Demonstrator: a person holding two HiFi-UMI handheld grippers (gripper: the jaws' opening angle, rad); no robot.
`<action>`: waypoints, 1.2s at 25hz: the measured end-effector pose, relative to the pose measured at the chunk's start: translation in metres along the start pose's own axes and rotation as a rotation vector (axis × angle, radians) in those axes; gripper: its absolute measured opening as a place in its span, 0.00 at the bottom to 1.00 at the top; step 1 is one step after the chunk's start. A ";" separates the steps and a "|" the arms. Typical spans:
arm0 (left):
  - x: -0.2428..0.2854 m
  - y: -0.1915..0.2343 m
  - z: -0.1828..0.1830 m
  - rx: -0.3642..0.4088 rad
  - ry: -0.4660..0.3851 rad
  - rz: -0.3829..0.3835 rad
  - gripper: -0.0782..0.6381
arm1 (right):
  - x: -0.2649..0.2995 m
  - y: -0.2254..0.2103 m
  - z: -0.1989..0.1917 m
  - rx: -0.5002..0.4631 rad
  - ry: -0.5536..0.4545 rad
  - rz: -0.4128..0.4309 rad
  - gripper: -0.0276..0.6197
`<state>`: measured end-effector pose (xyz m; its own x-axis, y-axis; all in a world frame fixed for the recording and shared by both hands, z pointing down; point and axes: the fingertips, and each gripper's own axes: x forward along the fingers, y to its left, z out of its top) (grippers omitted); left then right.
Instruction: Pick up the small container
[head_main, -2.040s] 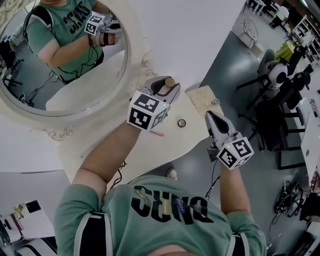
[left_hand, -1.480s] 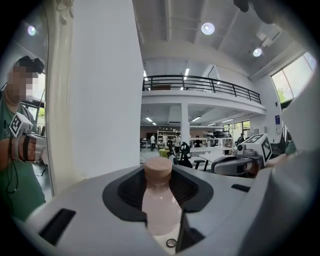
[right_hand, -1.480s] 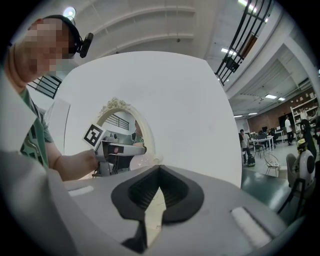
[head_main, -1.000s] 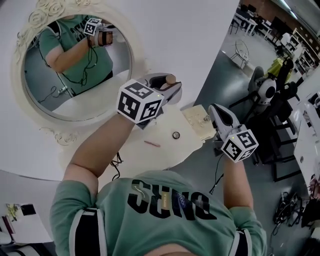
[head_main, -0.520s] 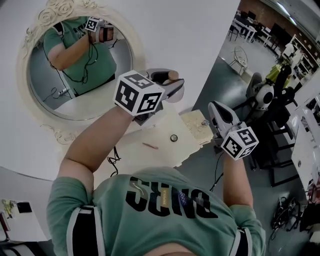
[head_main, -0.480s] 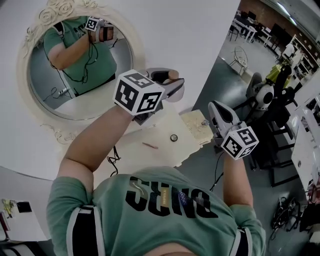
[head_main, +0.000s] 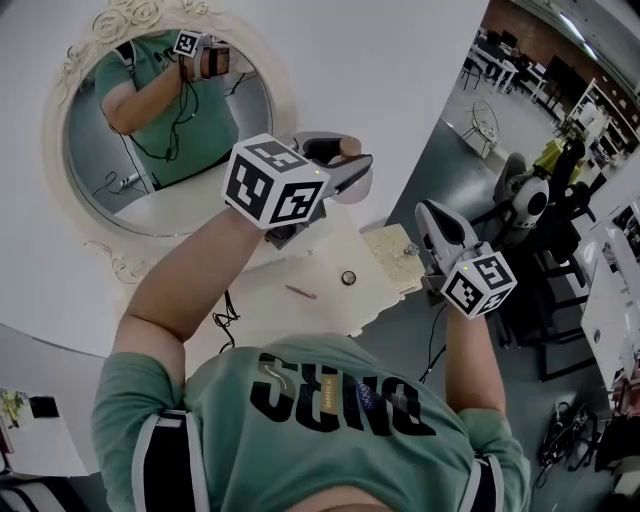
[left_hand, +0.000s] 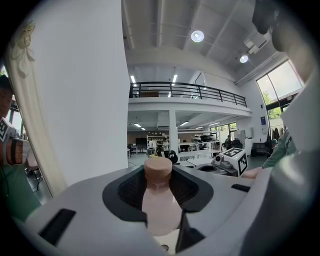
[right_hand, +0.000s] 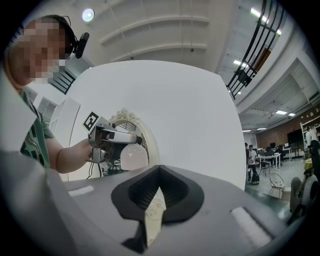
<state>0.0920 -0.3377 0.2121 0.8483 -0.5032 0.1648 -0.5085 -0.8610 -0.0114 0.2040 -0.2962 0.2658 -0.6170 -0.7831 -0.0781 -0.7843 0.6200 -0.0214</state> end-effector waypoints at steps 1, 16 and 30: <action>-0.001 0.000 0.000 0.001 0.000 -0.001 0.30 | 0.001 0.001 0.000 0.000 -0.001 0.001 0.06; -0.001 -0.001 -0.001 0.006 0.001 -0.015 0.30 | 0.005 0.001 -0.001 -0.009 -0.006 -0.017 0.06; -0.004 0.001 -0.001 0.007 -0.001 -0.009 0.30 | 0.010 0.005 -0.006 -0.049 0.028 -0.011 0.05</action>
<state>0.0882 -0.3366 0.2130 0.8529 -0.4957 0.1636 -0.5000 -0.8658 -0.0165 0.1936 -0.3019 0.2705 -0.6094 -0.7913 -0.0502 -0.7928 0.6089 0.0268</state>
